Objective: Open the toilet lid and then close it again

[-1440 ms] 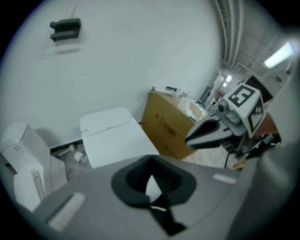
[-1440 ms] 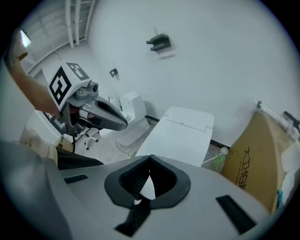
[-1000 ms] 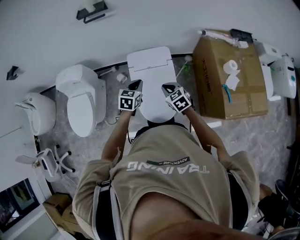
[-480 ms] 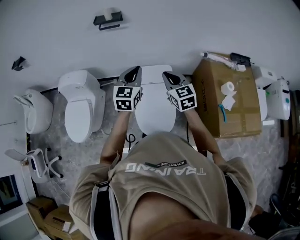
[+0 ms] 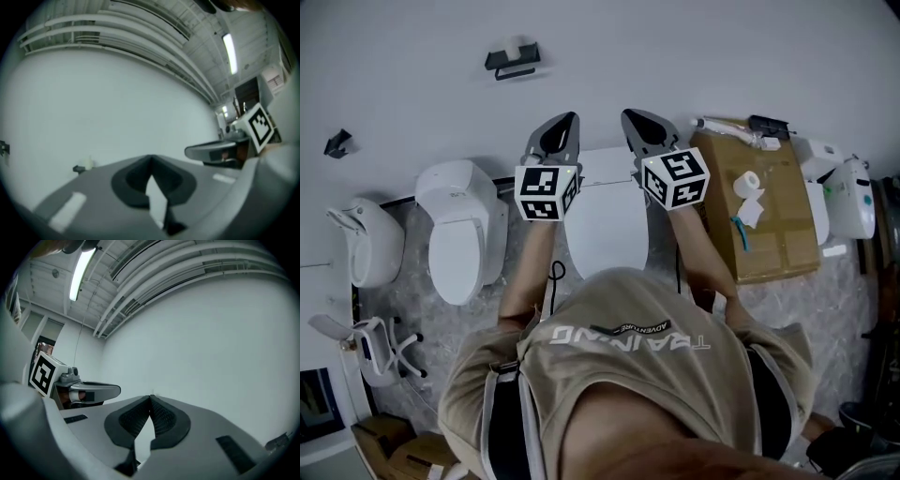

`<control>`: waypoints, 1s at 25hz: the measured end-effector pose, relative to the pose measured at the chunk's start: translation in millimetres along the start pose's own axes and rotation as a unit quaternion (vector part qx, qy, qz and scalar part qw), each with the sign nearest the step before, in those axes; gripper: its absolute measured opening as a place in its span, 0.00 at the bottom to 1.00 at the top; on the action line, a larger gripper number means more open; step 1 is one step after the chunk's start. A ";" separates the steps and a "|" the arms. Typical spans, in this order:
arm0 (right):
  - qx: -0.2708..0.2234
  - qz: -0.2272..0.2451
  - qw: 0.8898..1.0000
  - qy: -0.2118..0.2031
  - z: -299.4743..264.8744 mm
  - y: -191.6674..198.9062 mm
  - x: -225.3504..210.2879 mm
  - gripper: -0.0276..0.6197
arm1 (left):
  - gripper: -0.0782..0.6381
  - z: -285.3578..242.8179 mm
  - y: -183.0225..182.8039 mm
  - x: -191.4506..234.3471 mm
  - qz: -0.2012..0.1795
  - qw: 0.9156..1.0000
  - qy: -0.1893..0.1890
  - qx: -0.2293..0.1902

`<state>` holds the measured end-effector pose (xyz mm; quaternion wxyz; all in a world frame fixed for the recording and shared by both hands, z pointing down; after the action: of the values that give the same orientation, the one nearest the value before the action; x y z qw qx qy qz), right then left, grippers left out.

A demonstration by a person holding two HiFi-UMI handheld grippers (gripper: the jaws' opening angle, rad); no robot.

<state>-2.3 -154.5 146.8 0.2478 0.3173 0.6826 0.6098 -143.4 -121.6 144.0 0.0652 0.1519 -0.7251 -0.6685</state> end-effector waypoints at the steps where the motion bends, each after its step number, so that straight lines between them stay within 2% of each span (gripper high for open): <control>1: -0.008 -0.001 1.000 0.005 1.3 -5.1 -2.1 0.06 | 0.11 0.0 -7.5 -0.3 0.002 1.000 0.004 -0.009; 3: -0.017 -0.008 1.000 0.012 5.0 -9.4 -5.4 0.06 | 0.11 -0.1 -16.7 0.2 0.003 1.000 0.008 -0.019; 8: -0.020 -0.028 0.999 0.020 10.0 -10.3 -10.7 0.06 | 0.11 -9.6 -20.5 8.2 -0.015 1.000 0.005 -0.011; 14: -0.005 -0.021 0.999 0.030 8.1 -3.8 -14.9 0.06 | 0.11 -15.2 -13.5 6.5 -0.010 1.000 0.013 -0.009; 18: 0.002 -0.010 0.999 0.034 3.0 -1.5 -17.8 0.06 | 0.11 -16.8 -15.1 4.4 0.011 0.999 0.026 -0.018; 25: -0.007 -0.001 0.999 0.039 -5.3 -12.0 -26.8 0.06 | 0.11 -29.1 -20.4 7.2 0.005 0.999 0.031 -0.028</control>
<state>10.4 -178.4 134.3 0.2235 0.2909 0.6877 0.6264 -138.8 -152.7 125.9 0.0957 0.1669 -0.7045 -0.6831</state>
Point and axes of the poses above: the fingertips, and each gripper's own axes: z backward along the fingers, x to its left, y out of its underside, the point moved 5 cm from there along z, backward along the fingers, and after that the axes turned 9 degrees about x, right-handed, at the moved point
